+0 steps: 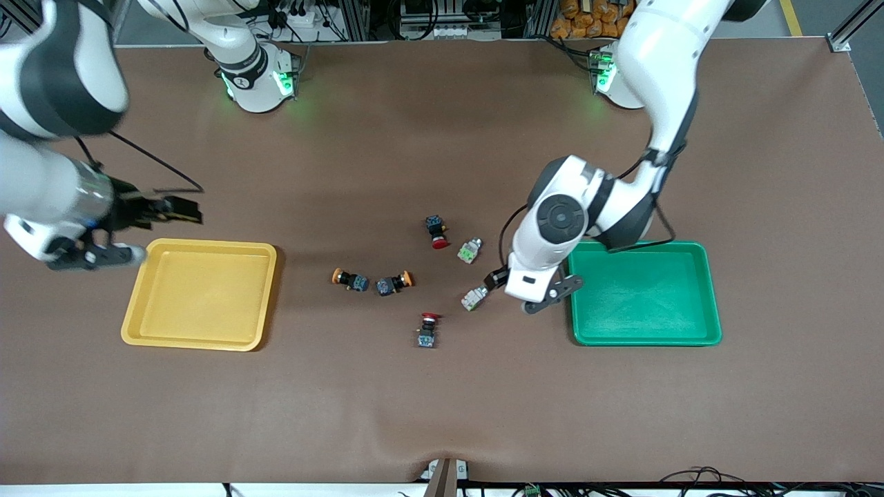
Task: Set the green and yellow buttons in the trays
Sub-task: 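Grasp the green-capped button with the left gripper while the right gripper moves out, then carry the green button toward the green tray while the right gripper reaches buttons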
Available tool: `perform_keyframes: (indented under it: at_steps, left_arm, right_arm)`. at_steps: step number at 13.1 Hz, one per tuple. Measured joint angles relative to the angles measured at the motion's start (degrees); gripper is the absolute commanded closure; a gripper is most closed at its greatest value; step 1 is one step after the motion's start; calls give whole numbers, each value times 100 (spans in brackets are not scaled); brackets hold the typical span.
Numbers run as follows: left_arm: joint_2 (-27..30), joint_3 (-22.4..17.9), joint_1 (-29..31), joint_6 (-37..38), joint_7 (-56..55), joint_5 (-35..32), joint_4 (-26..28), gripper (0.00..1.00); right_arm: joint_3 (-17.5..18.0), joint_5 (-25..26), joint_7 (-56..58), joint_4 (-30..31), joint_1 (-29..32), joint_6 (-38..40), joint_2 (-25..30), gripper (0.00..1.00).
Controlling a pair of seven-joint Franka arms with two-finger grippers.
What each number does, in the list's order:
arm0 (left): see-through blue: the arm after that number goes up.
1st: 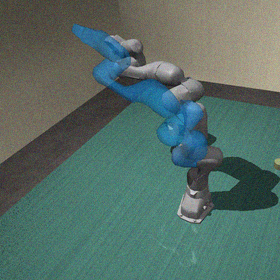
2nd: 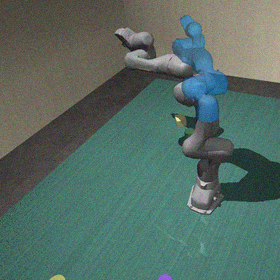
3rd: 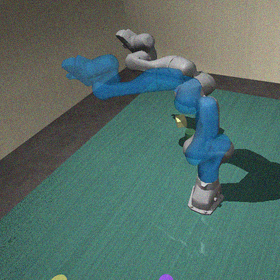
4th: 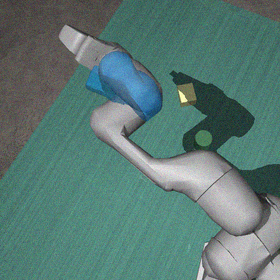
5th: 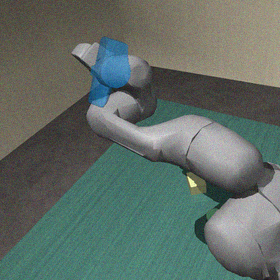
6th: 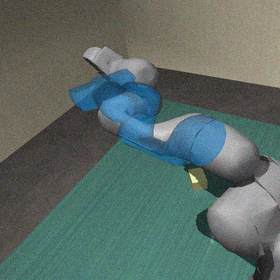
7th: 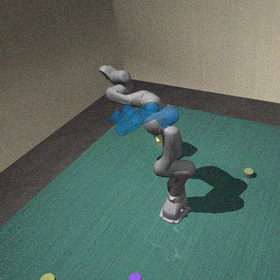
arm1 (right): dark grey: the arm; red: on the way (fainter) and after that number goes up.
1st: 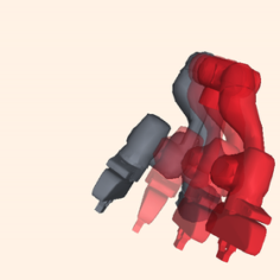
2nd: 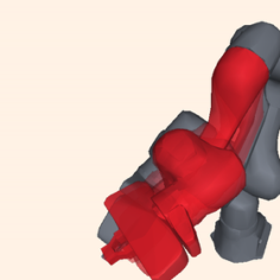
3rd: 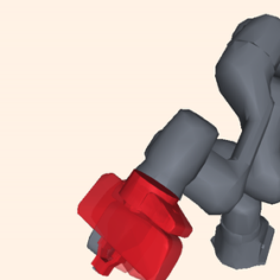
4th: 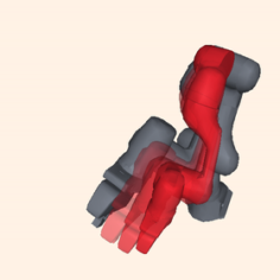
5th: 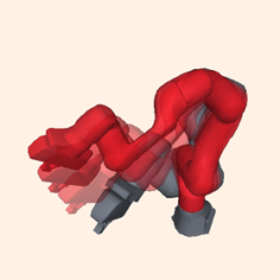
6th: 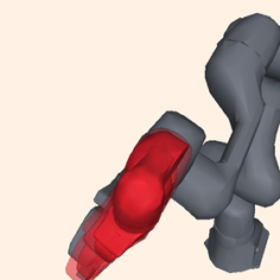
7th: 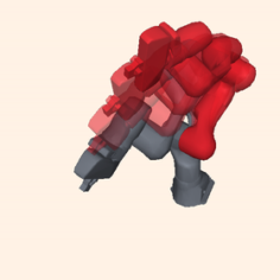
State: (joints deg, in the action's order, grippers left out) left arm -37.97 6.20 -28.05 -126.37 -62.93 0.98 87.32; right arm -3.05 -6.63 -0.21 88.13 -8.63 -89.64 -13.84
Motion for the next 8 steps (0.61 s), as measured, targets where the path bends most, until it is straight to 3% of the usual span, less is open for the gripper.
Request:
perform_keyframes:
  at_steps: [4, 8]
  left_arm:
    - [-673, -20, -281, -781, -942, 0, -363, 0]
    - [-1080, -51, -369, -1335, -1155, 0, -442, 0]
  right_arm:
    - [1, -372, -35, -9, -183, -453, -543, 0]
    - [2, -496, -35, -16, -242, -860, -776, 0]
